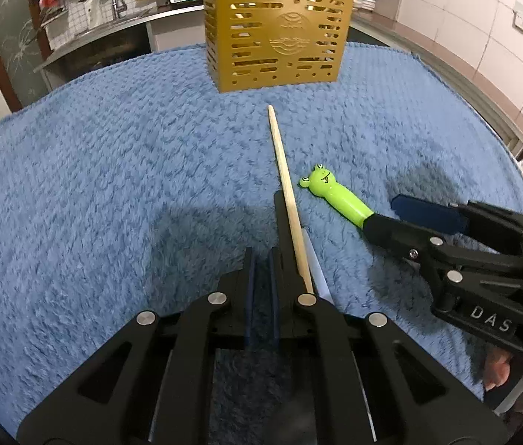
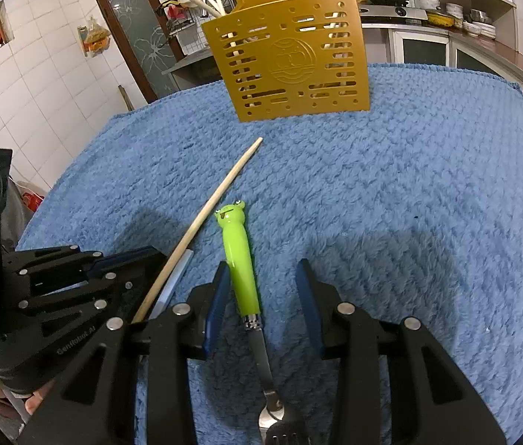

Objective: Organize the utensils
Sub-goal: 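Close the left tool on the chopstick while the right tool closes on the frog fork handle, then lift the left tool's chopstick over the holder while the right tool carries the frog fork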

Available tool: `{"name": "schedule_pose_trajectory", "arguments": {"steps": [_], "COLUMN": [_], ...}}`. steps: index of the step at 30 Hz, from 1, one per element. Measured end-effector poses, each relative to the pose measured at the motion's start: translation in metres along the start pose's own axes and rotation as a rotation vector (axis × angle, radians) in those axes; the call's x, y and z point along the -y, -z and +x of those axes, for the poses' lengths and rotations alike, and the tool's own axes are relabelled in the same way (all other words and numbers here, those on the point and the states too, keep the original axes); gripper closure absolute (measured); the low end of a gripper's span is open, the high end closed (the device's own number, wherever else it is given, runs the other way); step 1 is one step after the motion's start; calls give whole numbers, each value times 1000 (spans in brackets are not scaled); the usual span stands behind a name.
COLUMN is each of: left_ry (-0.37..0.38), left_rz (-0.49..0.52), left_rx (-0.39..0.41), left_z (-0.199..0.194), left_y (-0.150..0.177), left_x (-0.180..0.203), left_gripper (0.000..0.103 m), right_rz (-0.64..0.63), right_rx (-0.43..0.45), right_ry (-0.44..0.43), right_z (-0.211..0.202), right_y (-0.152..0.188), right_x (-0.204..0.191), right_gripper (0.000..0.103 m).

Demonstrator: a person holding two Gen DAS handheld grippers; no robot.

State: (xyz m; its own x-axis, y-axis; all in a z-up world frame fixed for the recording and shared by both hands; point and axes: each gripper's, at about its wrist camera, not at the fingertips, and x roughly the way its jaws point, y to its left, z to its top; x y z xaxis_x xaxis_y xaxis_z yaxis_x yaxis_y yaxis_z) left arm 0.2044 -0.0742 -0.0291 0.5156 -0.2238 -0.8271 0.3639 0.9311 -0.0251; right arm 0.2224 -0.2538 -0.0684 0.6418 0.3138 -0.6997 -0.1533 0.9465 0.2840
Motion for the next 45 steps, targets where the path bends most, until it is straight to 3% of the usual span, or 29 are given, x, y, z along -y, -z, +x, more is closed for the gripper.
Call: {"name": "schedule_pose_trajectory", "arguments": {"steps": [11, 17, 22, 25, 26, 32, 34, 45], "left_ry": [-8, 29, 53, 71, 84, 117, 97, -75], "left_rz": [-32, -91, -166, -191, -194, -157, -122, 11], "left_rx": [-24, -35, -43, -31, -27, -13, -31, -108], "left_z": [3, -1, 0, -3, -5, -8, 2, 42], "left_y": [-5, -10, -16, -21, -23, -42, -50, -83], "left_x": [0, -7, -17, -19, -19, -2, 9, 38], "left_gripper": [97, 97, 96, 96, 96, 94, 88, 87], "right_rz": [-21, -9, -44, -70, -81, -55, -46, -27], "right_rx": [-5, -29, -83, -118, -128, -138, -143, -144], "right_ry": [23, 33, 111, 154, 163, 226, 248, 197], "right_z": [0, -1, 8, 10, 9, -9, -13, -26], "right_y": [0, -2, -10, -14, -14, -12, -13, -7], "right_x": [-3, -2, -15, -21, -21, 7, 19, 49], "right_gripper": [65, 65, 63, 74, 89, 90, 90, 89]}}
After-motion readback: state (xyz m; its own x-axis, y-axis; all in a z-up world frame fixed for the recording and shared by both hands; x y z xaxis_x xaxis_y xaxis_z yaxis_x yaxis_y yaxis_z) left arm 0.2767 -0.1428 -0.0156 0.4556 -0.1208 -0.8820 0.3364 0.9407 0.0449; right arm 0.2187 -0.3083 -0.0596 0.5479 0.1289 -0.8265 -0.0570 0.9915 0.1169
